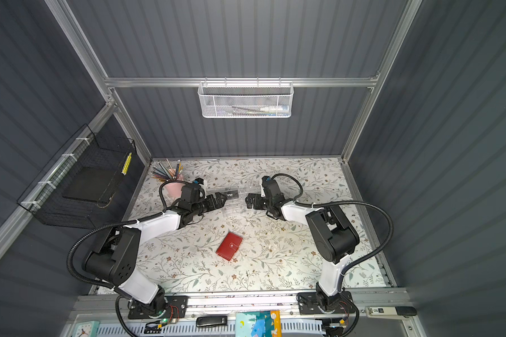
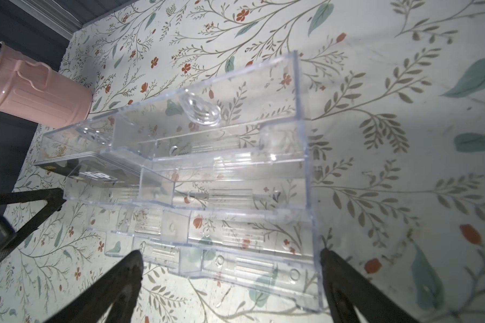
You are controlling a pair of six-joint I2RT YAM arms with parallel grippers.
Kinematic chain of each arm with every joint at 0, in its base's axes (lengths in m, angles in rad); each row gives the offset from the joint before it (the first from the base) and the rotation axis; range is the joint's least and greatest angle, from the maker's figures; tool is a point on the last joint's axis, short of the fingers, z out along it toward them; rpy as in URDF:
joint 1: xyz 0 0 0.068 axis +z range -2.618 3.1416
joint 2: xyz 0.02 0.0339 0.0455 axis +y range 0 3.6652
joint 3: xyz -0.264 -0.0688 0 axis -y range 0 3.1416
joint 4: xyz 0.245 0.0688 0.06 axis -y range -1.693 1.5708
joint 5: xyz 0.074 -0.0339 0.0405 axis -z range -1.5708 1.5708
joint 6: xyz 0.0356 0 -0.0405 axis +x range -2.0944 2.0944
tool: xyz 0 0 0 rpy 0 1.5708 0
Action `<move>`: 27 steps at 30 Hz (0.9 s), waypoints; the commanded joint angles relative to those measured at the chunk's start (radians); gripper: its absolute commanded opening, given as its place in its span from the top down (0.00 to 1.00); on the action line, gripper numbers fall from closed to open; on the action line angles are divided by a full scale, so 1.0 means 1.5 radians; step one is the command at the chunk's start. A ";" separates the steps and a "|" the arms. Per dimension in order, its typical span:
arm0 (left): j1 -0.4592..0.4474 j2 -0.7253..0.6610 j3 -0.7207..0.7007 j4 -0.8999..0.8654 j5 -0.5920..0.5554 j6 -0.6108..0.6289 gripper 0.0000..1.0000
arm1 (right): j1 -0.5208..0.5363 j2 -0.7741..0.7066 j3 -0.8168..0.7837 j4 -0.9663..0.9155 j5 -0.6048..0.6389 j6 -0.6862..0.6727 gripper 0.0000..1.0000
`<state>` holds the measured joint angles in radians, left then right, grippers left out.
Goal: Take the credit cards out of the card holder
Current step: Rotate the storage box at the top-center of the table.
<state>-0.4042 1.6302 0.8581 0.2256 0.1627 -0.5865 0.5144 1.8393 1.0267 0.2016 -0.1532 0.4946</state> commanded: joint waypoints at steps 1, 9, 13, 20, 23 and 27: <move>-0.003 0.020 0.028 0.050 0.048 -0.020 0.00 | 0.008 0.012 -0.006 0.018 -0.020 0.019 0.01; -0.004 0.067 0.051 0.091 0.078 -0.040 0.00 | 0.009 -0.028 -0.035 0.007 0.007 0.008 0.01; -0.008 0.100 0.072 0.106 0.084 -0.048 0.00 | 0.002 -0.047 -0.048 -0.001 0.016 0.000 0.01; -0.021 0.142 0.115 0.120 0.082 -0.044 0.00 | -0.007 -0.072 -0.064 -0.015 0.023 -0.011 0.01; -0.021 0.134 0.132 0.074 0.063 -0.027 0.00 | -0.007 -0.092 -0.076 -0.029 0.033 -0.017 0.01; -0.021 0.099 0.142 -0.025 0.029 -0.001 0.00 | -0.004 -0.138 -0.113 -0.042 0.061 -0.006 0.01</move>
<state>-0.4316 1.8343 1.0489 0.3054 0.2462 -0.6296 0.5056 1.6791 0.8959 0.1741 -0.1032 0.4896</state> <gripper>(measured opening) 0.997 0.989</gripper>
